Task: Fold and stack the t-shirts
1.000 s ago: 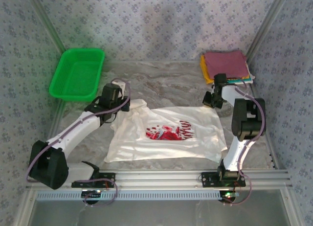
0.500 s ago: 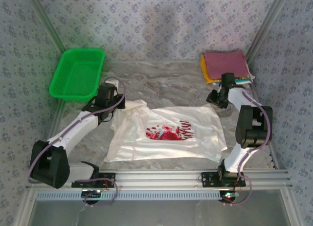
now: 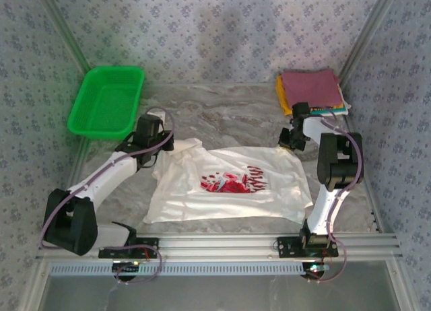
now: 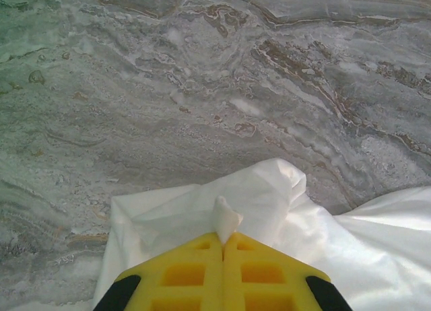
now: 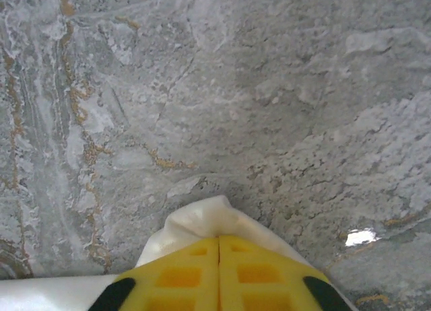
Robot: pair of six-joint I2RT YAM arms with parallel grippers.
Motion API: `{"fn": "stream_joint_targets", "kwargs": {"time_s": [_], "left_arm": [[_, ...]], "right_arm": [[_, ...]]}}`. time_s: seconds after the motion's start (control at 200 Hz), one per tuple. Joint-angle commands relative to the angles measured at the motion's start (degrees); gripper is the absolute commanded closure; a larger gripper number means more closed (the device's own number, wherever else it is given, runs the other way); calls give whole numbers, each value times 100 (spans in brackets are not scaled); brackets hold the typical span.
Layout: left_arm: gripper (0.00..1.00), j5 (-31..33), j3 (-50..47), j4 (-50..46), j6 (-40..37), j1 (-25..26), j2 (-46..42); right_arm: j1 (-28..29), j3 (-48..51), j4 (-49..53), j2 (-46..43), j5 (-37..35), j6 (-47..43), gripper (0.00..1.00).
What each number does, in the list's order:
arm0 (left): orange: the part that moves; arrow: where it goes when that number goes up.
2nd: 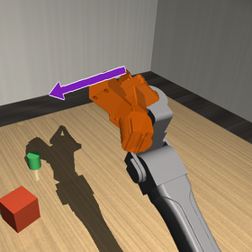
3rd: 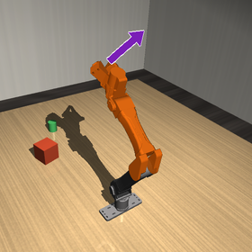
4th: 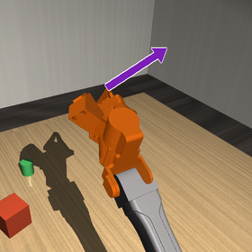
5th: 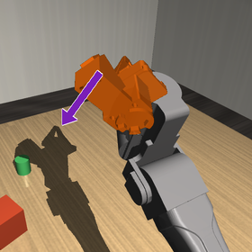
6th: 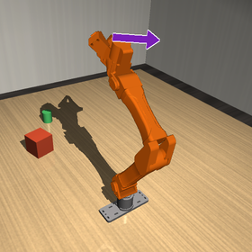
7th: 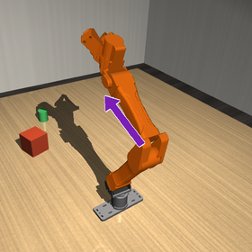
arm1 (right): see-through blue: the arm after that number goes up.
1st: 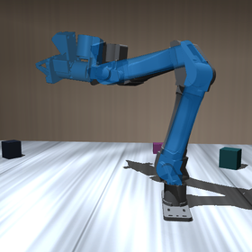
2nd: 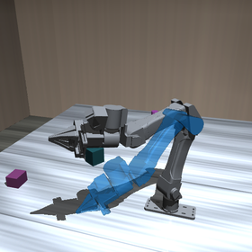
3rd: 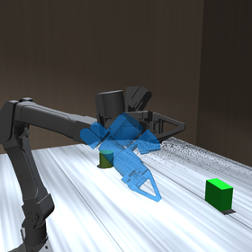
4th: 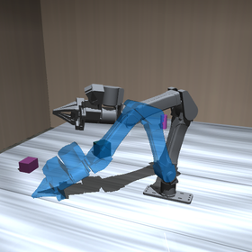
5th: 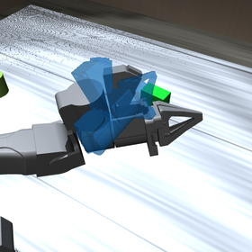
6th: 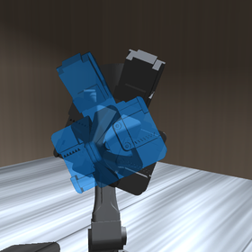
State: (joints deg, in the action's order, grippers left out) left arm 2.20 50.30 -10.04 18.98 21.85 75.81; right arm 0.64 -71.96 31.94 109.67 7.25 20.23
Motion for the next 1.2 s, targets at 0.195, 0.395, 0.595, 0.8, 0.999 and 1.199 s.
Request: {"fn": "stream_joint_targets", "kwargs": {"time_s": [0.195, 0.395, 0.595, 0.8, 0.999, 1.199], "left_arm": [[100, -99, 187, 315, 36, -204, 252], [100, -75, 673, 318, -285, -315, 531], [100, -291, 1372, 478, -674, -716, 1194], [100, -755, 2949, 278, -1202, -975, 2551], [100, -869, 5732, -882, -1635, -997, 4140], [100, -789, 9111, -2358, -1878, -963, 5793]], "right_arm": [[-226, 18, -180, -516, 405, 286, 100], [-397, 161, -689, -743, 633, 595, 100], [-472, 238, -1272, -660, 580, 961, 100], [-506, 83, -1952, -393, 597, 1533, 100], [-491, -106, -2447, -58, 541, 2217, 100], [-427, -78, -2656, 72, 389, 2518, 100]]}}
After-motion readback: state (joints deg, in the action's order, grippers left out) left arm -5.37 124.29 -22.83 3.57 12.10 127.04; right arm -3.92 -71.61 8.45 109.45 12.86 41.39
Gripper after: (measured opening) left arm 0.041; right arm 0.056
